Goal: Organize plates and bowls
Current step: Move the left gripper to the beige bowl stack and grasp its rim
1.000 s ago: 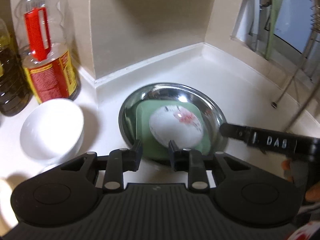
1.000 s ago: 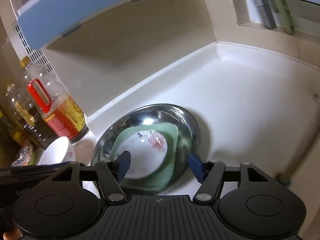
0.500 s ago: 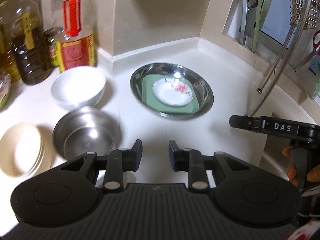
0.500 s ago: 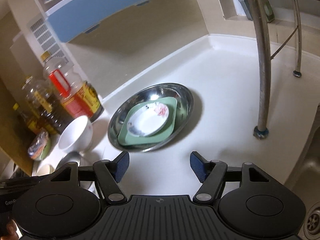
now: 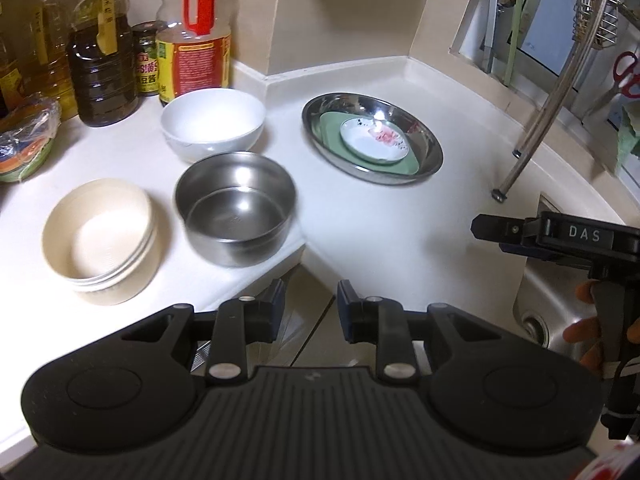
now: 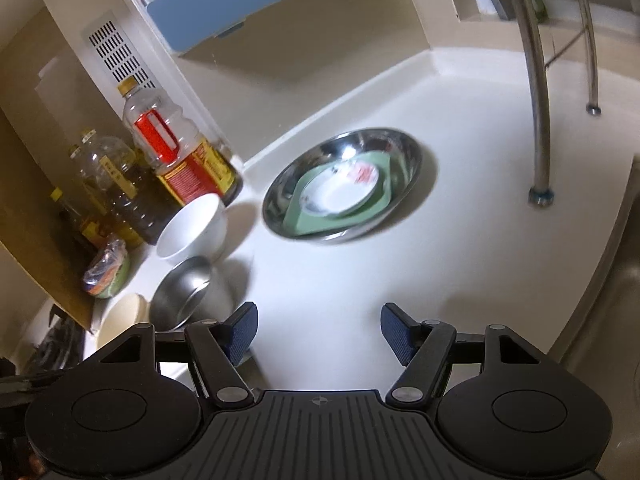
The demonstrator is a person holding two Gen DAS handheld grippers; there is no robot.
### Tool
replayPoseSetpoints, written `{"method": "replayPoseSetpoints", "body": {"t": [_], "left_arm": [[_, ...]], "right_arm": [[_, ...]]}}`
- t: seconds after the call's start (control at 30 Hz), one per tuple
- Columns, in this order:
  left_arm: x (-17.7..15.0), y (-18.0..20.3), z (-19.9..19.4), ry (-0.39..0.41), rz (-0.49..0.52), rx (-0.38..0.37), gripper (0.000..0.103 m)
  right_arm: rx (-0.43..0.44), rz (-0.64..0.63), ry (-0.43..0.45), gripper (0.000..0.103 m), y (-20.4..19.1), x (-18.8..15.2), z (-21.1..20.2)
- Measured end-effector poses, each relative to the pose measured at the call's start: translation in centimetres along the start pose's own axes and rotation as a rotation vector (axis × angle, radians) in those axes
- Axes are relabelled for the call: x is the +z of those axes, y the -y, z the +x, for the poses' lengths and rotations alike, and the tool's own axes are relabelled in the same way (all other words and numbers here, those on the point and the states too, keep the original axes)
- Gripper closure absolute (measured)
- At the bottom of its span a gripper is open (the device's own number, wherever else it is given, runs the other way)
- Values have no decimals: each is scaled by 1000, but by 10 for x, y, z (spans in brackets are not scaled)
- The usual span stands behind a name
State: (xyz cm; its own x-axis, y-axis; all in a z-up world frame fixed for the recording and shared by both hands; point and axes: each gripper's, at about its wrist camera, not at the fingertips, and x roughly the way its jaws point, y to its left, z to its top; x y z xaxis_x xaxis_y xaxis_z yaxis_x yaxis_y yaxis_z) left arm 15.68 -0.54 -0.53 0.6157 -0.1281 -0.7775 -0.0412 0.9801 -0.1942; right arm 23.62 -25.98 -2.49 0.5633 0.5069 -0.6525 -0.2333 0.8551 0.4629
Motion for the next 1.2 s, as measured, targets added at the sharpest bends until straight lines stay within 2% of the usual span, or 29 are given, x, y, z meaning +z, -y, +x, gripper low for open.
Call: {"method": "replayPoseSetpoints", "body": {"t": [0.17, 0.67, 0.93, 1.2], "left_arm": [[-10, -29, -15, 1, 4, 1, 78], [-35, -118, -45, 6, -15, 65, 78], [-39, -160, -49, 8, -57, 101, 78], [-28, -189, -47, 20, -69, 137, 78]], "right_arm": [[-1, 8, -46, 34, -29, -21, 5], [-36, -46, -130, 34, -123, -82, 40], [-26, -126, -143, 35, -171, -91, 66], [-9, -182, -121, 35, -204, -83, 88]]}}
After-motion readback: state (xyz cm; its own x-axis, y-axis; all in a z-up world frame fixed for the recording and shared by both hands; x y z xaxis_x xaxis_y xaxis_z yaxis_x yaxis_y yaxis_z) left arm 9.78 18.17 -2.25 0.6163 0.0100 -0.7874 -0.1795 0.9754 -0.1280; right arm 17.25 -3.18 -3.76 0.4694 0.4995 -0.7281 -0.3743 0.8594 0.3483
